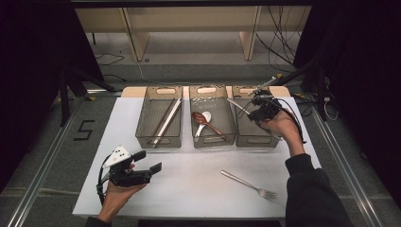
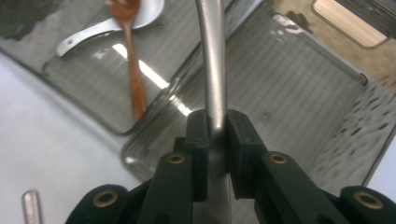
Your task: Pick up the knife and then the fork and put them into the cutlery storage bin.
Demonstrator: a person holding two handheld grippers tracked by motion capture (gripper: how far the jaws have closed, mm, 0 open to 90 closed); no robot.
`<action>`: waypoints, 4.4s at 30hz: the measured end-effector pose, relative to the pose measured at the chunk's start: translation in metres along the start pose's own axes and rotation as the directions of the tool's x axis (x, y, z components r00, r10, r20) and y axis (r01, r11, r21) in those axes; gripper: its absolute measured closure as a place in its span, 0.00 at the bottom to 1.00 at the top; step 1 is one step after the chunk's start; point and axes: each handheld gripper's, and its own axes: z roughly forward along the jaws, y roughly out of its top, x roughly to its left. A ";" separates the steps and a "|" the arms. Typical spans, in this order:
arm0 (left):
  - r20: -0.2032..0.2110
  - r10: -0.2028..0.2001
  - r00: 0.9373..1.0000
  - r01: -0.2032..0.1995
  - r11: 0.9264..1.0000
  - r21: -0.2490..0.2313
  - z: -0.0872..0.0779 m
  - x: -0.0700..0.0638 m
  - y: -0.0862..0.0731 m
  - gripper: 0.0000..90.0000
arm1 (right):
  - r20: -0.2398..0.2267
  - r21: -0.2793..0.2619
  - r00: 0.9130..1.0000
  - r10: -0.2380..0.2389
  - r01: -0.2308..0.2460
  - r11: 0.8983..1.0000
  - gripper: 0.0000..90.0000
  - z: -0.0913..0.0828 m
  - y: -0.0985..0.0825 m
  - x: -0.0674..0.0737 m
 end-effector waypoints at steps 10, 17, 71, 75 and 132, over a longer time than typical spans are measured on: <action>0.002 0.000 1.000 0.000 1.000 0.002 0.000 0.000 0.000 0.18 | 0.042 -0.004 0.995 0.091 -0.091 0.996 0.89 0.015 0.006 -0.022; 0.002 0.001 1.000 -0.001 1.000 0.002 0.000 0.000 0.000 0.18 | 0.055 -0.001 0.990 0.127 -0.127 0.992 0.89 0.025 0.007 -0.031; 0.007 0.000 1.000 0.000 1.000 0.001 0.001 -0.001 0.000 0.18 | -0.010 -0.073 0.990 0.140 -0.140 0.987 0.43 0.016 0.016 -0.024; 0.006 0.000 1.000 0.000 1.000 0.002 0.001 -0.001 0.000 0.18 | -0.041 -0.114 0.995 0.091 -0.096 0.989 0.40 0.000 0.015 -0.007; 0.016 -0.001 1.000 0.001 1.000 -0.009 -0.001 -0.002 0.001 0.18 | -0.210 0.141 0.964 -0.165 0.197 0.970 0.45 0.004 -0.100 0.110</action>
